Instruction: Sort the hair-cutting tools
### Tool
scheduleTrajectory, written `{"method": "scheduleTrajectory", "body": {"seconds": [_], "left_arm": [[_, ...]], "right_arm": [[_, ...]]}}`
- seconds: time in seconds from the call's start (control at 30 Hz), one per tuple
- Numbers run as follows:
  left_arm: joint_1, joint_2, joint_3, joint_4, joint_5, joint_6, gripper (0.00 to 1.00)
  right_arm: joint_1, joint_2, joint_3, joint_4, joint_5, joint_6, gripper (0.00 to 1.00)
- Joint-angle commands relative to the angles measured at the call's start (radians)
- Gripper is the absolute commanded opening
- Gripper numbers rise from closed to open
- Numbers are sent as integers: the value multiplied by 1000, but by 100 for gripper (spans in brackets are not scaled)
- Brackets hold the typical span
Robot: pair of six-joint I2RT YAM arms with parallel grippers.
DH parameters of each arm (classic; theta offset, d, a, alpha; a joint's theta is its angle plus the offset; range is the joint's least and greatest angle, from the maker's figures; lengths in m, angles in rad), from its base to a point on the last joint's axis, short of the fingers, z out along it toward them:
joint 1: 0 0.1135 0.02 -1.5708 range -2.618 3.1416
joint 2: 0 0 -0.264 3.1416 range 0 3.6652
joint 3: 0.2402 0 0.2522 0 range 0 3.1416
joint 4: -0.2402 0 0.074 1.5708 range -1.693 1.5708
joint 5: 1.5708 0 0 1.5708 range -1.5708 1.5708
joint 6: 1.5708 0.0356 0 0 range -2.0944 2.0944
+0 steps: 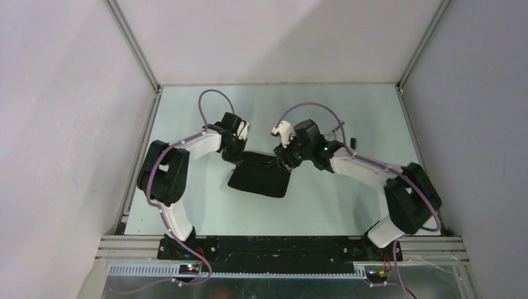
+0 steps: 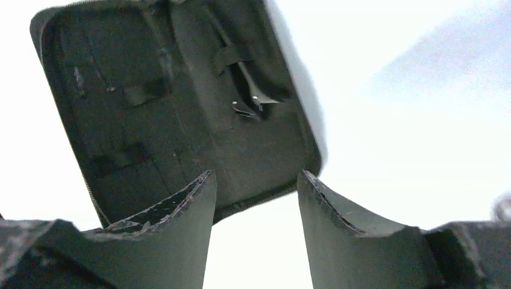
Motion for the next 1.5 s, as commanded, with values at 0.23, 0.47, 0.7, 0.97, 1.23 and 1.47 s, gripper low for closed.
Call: {"method": "scheduleTrajectory", "body": {"seconds": [0.23, 0.47, 0.7, 0.97, 1.23, 1.47], "left_arm": [[-41, -144, -112, 25, 10, -99, 23], [-40, -306, -160, 27, -119, -142, 58], [-40, -599, -211, 48, -300, -160, 84], [-23, -1075, -340, 121, -536, -186, 100], [-15, -1279, -430, 104, -679, -127, 100], [-11, -1355, -493, 121, -688, -127, 100]], "right_arm": [[-147, -359, -25, -221, 267, 438, 57], [-273, -464, -28, -324, 287, 516, 69], [-296, -477, -30, -387, 394, 531, 83], [-379, -360, -33, -403, 420, 601, 85], [-474, -66, 78, -443, 373, 660, 70], [-505, 201, 252, -483, 372, 658, 63]]}}
